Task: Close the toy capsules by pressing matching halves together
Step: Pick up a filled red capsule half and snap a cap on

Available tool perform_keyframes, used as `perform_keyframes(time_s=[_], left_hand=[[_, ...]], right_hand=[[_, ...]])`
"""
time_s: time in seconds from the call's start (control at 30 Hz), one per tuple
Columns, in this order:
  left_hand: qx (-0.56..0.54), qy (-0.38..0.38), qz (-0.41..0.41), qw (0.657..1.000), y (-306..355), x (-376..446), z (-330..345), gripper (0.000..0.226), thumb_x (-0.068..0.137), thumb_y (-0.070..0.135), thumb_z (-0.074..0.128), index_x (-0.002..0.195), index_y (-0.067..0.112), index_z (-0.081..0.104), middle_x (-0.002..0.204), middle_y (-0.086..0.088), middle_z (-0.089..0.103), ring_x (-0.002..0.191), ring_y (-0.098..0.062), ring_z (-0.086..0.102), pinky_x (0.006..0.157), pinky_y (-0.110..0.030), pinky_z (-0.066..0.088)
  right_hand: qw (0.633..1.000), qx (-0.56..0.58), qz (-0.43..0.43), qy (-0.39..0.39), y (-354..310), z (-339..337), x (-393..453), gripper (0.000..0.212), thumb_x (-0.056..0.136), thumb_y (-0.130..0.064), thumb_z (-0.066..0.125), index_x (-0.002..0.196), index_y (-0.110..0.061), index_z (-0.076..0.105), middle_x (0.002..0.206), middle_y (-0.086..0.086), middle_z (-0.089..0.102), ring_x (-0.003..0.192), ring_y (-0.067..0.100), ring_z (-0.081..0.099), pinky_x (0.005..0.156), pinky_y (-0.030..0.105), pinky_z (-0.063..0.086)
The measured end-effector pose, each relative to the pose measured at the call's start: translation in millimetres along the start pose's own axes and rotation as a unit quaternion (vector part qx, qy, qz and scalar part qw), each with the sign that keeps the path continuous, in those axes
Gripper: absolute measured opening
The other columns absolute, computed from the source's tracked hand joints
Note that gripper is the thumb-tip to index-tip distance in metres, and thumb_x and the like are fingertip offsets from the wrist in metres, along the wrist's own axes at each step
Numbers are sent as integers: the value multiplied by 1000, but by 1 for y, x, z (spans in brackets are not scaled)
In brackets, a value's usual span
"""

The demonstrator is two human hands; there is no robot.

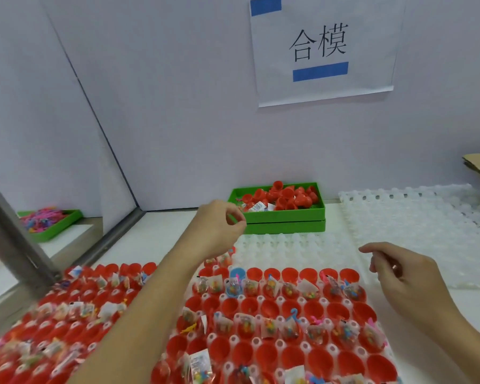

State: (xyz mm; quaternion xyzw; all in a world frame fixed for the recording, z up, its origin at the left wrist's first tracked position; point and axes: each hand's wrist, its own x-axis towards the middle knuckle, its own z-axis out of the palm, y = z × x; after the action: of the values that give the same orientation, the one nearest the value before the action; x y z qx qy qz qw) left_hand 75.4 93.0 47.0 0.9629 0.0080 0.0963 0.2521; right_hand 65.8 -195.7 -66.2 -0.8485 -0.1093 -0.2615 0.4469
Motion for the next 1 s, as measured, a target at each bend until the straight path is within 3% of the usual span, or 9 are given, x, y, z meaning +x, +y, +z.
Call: perform_keyframes(time_s=[0.07,0.17,0.27,0.37,0.47,0.6,0.7,0.9,1.0], left_hand=[[93,2,-38,995,-19,3,-12,14,94,26,60,95,17,71,78,6,62,64,-9,60,55,-20,44],[196,7,-66,978,-48,1,-16,17,93,28,61,93,15,72,94,0,67,76,-16,63,70,-32,53],[155,-42,-50,986,-65,1,-7,14,94,27,61,102,19,69,102,0,61,74,-12,61,70,-29,53],[93,-78,0,993,-73,10,7,24,92,27,63,116,22,64,102,3,58,74,-4,53,59,-14,39],[82,-89,22,992,-72,23,20,30,95,25,58,124,17,61,111,1,57,87,-8,54,71,-16,41],[85,-112,4,990,-68,43,25,27,102,12,45,115,7,69,120,-9,65,105,-26,64,84,-31,52],[102,-124,20,987,-64,55,27,23,98,3,52,106,8,74,117,-10,67,99,-23,66,78,-26,50],[175,-181,50,966,-59,70,31,18,90,1,66,104,5,75,112,-10,72,97,-21,67,88,-32,56],[193,-178,61,963,-59,70,32,17,89,3,69,104,7,76,116,-9,69,98,-22,65,80,-27,53]], right_hand=[[1000,8,4,0,1,0,-1,30,91,8,56,93,-17,72,65,-2,65,72,9,62,56,11,43],[1000,10,1,9,0,2,0,33,91,7,56,90,-22,72,65,-2,65,72,9,62,59,16,46],[1000,8,-2,8,2,6,-2,46,91,4,56,85,-40,67,64,-5,64,70,8,62,58,16,46],[1000,11,19,8,5,10,-6,50,92,-2,54,82,-49,66,75,-10,66,68,9,63,56,18,46],[1000,-3,30,10,8,11,-8,50,92,-5,54,88,-53,65,81,-14,66,65,9,63,50,17,45],[999,-10,31,4,8,7,-7,52,91,-4,55,86,-55,64,81,-15,66,66,8,64,50,19,46],[999,-5,32,-4,3,3,-5,52,90,-3,56,85,-54,65,79,-15,67,67,8,64,54,19,48],[999,8,35,-12,3,0,-3,56,89,2,58,85,-53,66,77,-15,67,66,7,65,55,15,48],[999,7,44,-6,5,-2,-2,51,90,2,58,84,-48,68,76,-16,68,67,6,65,53,11,46]])
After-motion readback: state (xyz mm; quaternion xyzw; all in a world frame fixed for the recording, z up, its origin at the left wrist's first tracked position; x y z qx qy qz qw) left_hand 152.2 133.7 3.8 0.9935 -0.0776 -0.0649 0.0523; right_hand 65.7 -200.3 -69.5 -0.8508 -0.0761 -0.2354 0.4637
